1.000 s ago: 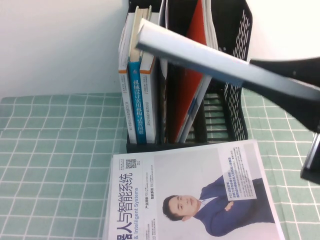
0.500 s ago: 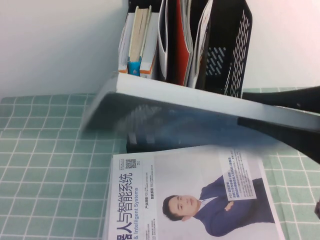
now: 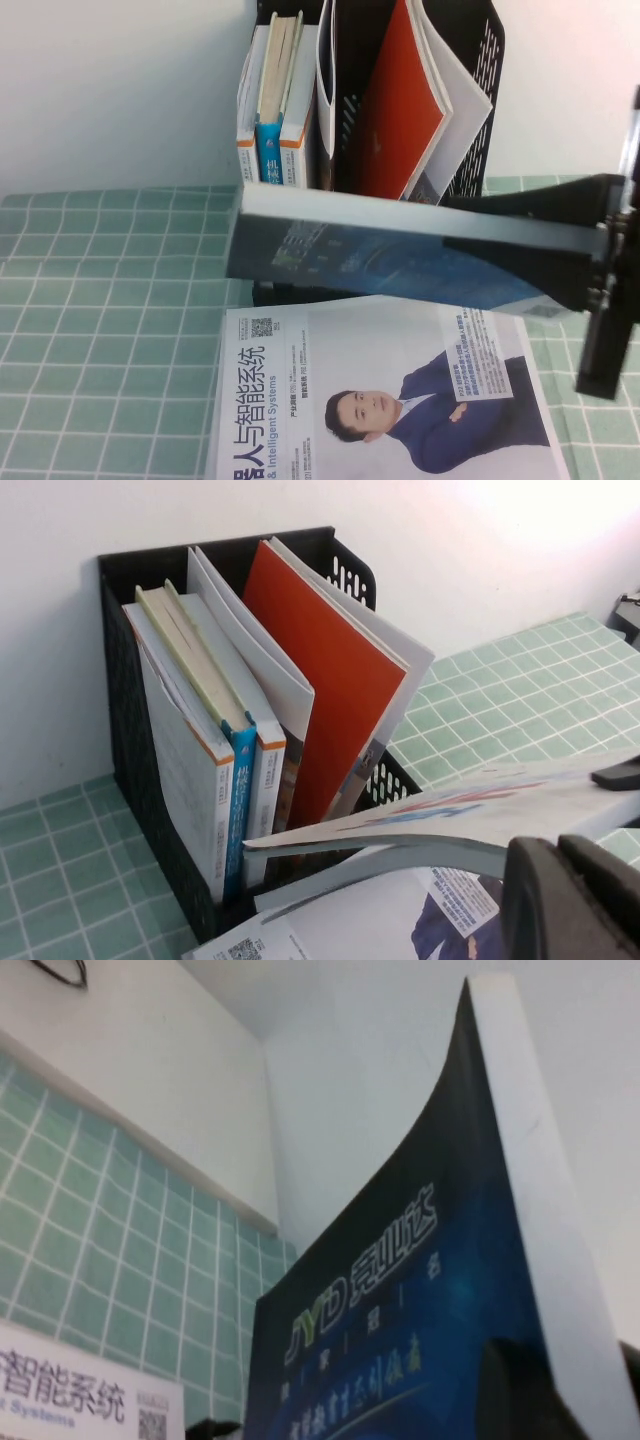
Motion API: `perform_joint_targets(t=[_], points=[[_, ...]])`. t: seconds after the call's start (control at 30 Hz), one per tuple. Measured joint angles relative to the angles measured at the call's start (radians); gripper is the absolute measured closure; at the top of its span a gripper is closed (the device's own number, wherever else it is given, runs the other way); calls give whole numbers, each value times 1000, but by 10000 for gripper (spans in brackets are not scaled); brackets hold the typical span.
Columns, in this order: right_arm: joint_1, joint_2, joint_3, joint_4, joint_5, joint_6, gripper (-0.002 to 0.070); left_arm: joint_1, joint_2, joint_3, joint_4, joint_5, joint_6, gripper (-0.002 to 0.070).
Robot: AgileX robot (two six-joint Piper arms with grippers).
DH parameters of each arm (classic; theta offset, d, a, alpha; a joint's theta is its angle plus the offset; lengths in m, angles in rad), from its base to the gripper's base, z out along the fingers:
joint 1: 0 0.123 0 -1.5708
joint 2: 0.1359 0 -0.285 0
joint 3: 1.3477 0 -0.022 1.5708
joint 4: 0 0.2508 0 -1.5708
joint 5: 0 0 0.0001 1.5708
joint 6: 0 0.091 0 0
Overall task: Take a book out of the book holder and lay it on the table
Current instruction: Place the picked book on the book
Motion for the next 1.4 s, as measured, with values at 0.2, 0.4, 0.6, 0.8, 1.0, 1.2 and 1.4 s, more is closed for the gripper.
perform_joint_targets(t=[0.2, 0.4, 0.6, 0.8, 1.0, 1.2, 1.4], points=[[0, 143, 0, 61, 53, -94, 546, 0, 0, 0, -9, -11, 0, 676], [39, 213, -2, 6, 38, -37, 546, 0, 0, 0, -17, -6, 0, 676], [153, 214, -1, -231, 57, 210, 546, 0, 0, 2, -18, 31, 1, 676], [241, 214, 62, -254, 122, 311, 546, 0, 0, 2, -21, 46, 2, 676], [259, 256, 130, -228, 207, 281, 546, 0, 0, 2, -21, 49, 2, 676], [259, 334, 135, -13, 290, 24, 546, 0, 0, 2, -21, 49, 2, 676], [259, 389, 135, 148, 278, -139, 546, 0, 0, 2, -23, 65, 2, 676]])
